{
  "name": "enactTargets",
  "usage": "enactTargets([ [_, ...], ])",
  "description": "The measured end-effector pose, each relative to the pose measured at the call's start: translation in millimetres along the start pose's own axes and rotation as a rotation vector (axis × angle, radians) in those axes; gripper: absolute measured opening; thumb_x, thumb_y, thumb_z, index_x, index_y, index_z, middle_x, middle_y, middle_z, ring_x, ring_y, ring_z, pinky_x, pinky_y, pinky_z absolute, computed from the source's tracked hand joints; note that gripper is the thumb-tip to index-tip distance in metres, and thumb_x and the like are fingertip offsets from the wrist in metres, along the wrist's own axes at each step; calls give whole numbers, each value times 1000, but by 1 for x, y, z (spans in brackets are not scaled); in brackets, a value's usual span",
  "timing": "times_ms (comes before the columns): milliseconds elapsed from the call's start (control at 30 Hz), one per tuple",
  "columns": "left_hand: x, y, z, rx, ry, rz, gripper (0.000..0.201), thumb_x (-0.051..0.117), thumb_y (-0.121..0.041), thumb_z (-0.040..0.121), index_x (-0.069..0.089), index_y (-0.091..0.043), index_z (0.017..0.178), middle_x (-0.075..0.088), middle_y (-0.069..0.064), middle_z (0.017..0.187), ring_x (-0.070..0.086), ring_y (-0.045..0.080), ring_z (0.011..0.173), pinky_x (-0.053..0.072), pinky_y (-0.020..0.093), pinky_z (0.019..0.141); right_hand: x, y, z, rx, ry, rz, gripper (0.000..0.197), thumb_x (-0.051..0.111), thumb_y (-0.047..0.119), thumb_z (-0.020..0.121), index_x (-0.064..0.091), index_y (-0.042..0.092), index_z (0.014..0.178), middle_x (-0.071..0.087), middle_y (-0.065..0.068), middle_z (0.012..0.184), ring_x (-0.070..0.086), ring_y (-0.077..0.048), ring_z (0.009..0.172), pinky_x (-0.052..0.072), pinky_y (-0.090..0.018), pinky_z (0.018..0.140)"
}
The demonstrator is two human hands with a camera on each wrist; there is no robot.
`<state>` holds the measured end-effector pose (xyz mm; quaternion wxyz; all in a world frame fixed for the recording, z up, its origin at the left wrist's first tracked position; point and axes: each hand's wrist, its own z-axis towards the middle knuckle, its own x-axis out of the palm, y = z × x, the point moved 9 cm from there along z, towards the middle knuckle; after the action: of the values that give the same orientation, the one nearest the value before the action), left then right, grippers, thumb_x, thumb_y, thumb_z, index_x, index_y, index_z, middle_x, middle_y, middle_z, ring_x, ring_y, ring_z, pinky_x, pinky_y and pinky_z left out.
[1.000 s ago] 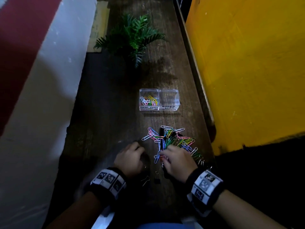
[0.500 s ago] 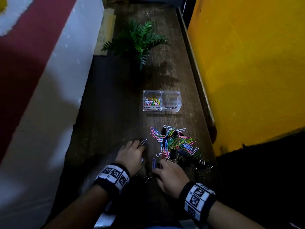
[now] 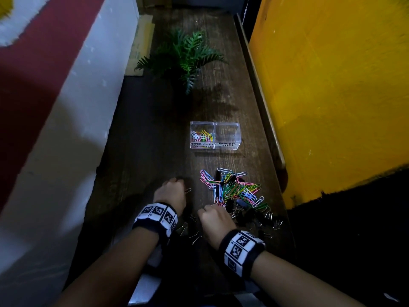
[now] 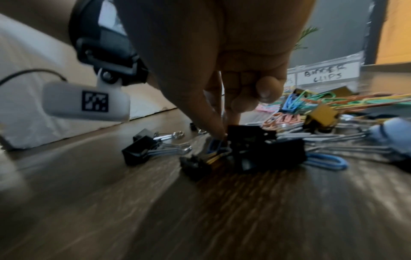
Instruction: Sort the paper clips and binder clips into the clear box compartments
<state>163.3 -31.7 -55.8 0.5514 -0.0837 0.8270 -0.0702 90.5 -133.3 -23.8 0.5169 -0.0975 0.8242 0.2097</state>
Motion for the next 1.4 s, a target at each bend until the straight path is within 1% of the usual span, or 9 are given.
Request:
enactTargets([
  [133, 5, 1, 5, 2, 26, -26, 24, 54, -22, 86, 58, -17, 110, 59, 7, 117, 57, 28, 107, 49, 39, 86, 4, 2, 3, 18, 19, 2, 27, 42, -1, 88, 55, -3, 112, 59, -24, 111, 54, -39, 106, 43, -45, 86],
  [300, -8, -11, 6, 76, -22, -94, 19, 53, -25, 87, 54, -20, 105, 64, 7, 108, 62, 29, 99, 51, 38, 81, 10, 0, 11, 61, -14, 45, 27, 43, -2, 86, 57, -3, 108, 60, -24, 108, 55, -38, 102, 44, -47, 85],
  [400, -26, -24, 11, 145, -75, -196, 21, 54, -27, 87, 46, -26, 107, 65, 6, 102, 63, 31, 93, 51, 37, 74, 13, -2, 12, 75, -18, 22, 25, 42, 3, 73, 67, 4, 77, 65, -14, 76, 62, -31, 71, 51, -35, 63],
  [467, -36, -36, 18, 230, -120, -201, 21, 52, -23, 88, 52, -31, 107, 61, 2, 103, 61, 29, 93, 50, 36, 73, 20, -9, 16, 76, -44, 11, 30, 34, 14, 64, 63, 14, 54, 57, -1, 55, 58, -20, 51, 45, -24, 46],
  [567, -37, -52, 35, 322, -115, -76, 24, 55, -22, 90, 66, -32, 108, 56, -2, 108, 56, 22, 101, 49, 34, 77, 22, -10, 14, 73, -109, -71, 31, 33, 18, 61, 60, 15, 47, 53, 3, 52, 55, -17, 48, 43, -21, 44],
  [767, -20, -74, 47, 478, -38, 201, 31, 50, -29, 94, 60, -30, 123, 48, -2, 123, 42, 22, 116, 41, 36, 90, 20, -2, 18, 40, -131, -129, 32, 34, 17, 61, 60, 13, 44, 53, 2, 48, 53, -17, 46, 39, -22, 43],
  [1000, -22, -48, 46, 369, 0, 130, 27, 51, -37, 93, 63, -20, 110, 53, 2, 114, 49, 22, 110, 42, 34, 86, 25, 2, 14, -80, -134, -181, 28, 38, 22, 68, 61, 20, 54, 55, 6, 56, 53, -16, 57, 42, -26, 58],
  [1200, -27, -18, 37, 208, -19, -116, 16, 58, -30, 87, 65, -19, 95, 62, 3, 102, 61, 26, 94, 49, 34, 77, 20, 1, 21, -68, -190, -195, 29, 34, 21, 63, 59, 19, 48, 54, 5, 51, 52, -15, 51, 41, -23, 50],
  [1400, -29, 2, 20, 95, -77, -290, 7, 64, -26, 81, 64, -25, 88, 69, 1, 86, 65, 22, 82, 53, 31, 73, 9, 1, 27, -72, -285, -176, 29, 32, 16, 63, 58, 17, 49, 54, 1, 47, 52, -16, 43, 41, -22, 45],
])
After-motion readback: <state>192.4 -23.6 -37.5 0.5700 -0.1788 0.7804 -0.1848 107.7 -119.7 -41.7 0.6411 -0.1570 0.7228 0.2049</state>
